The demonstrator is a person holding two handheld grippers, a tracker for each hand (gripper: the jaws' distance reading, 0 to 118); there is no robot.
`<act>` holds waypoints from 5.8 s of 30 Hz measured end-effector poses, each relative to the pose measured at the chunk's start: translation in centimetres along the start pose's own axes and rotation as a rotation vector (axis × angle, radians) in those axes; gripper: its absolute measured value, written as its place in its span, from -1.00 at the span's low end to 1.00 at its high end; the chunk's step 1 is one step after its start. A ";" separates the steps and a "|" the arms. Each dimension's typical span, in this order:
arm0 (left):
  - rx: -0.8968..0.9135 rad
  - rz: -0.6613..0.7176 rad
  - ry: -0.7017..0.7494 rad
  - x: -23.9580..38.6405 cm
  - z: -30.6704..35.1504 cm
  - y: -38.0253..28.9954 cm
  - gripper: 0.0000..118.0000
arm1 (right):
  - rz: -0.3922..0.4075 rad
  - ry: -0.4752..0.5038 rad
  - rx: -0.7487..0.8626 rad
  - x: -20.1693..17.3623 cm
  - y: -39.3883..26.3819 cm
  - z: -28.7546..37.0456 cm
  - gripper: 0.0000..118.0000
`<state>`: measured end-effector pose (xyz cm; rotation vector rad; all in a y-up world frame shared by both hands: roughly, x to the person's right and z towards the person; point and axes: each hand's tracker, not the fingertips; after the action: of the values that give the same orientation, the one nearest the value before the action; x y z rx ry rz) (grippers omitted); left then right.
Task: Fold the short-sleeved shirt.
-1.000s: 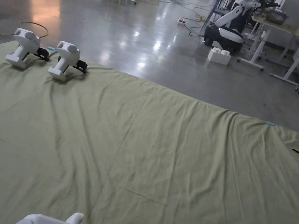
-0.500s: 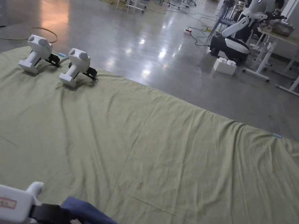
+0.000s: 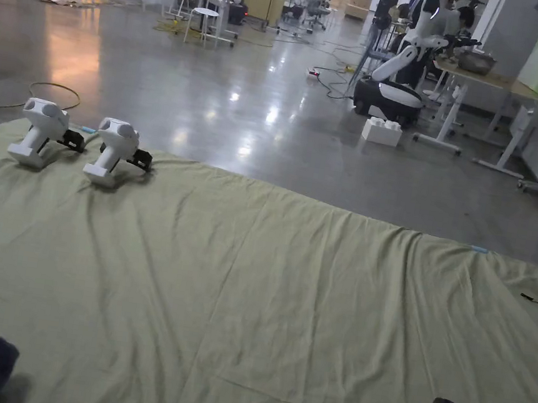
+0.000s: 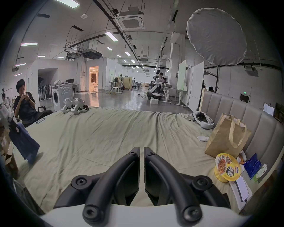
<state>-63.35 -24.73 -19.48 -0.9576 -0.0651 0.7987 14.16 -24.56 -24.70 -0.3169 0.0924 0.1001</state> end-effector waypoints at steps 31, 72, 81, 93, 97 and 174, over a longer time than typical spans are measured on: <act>0.531 -0.323 0.400 12.3 0.0 -11.0 0.45 | -0.020 0.042 -0.053 -0.6 -1.7 -1.3 -0.89; 0.921 -0.702 0.296 32.7 -15.1 -24.7 -0.88 | -0.117 -0.040 0.116 -4.2 0.0 0.4 -0.89; 0.892 -0.729 0.306 33.0 -15.3 -25.0 0.30 | -0.047 -0.052 0.113 -5.4 -0.1 0.4 0.53; 0.903 -0.695 0.373 33.2 -15.5 -25.3 0.59 | -0.084 -0.084 0.056 -4.8 -0.6 0.2 0.96; 0.881 -0.648 0.364 33.0 -15.5 -25.3 0.59 | -0.153 -0.035 0.037 -4.1 -0.3 0.3 0.96; 0.841 -0.746 0.324 33.3 -16.1 -21.1 0.97 | -0.122 -0.097 0.201 -4.3 0.2 -2.9 0.97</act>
<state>-21.06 -21.67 -22.74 -0.1971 0.1794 -0.0609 9.67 -25.61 -27.05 -0.1160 -0.0132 -0.0149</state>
